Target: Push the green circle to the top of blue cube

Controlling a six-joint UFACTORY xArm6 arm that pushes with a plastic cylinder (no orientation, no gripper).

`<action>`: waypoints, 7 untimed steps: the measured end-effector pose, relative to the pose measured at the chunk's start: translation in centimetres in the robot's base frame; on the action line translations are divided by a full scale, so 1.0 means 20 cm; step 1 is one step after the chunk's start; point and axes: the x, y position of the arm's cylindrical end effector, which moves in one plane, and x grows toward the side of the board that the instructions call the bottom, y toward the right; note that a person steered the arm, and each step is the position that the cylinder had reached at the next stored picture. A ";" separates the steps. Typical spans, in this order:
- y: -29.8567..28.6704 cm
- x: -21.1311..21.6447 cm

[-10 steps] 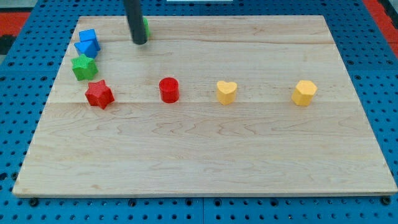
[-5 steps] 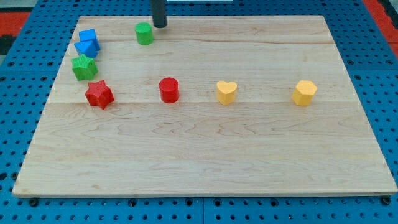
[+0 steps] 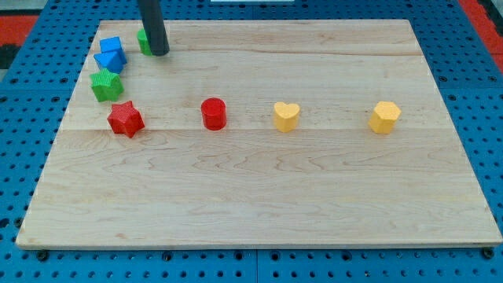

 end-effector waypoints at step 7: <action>-0.16 0.24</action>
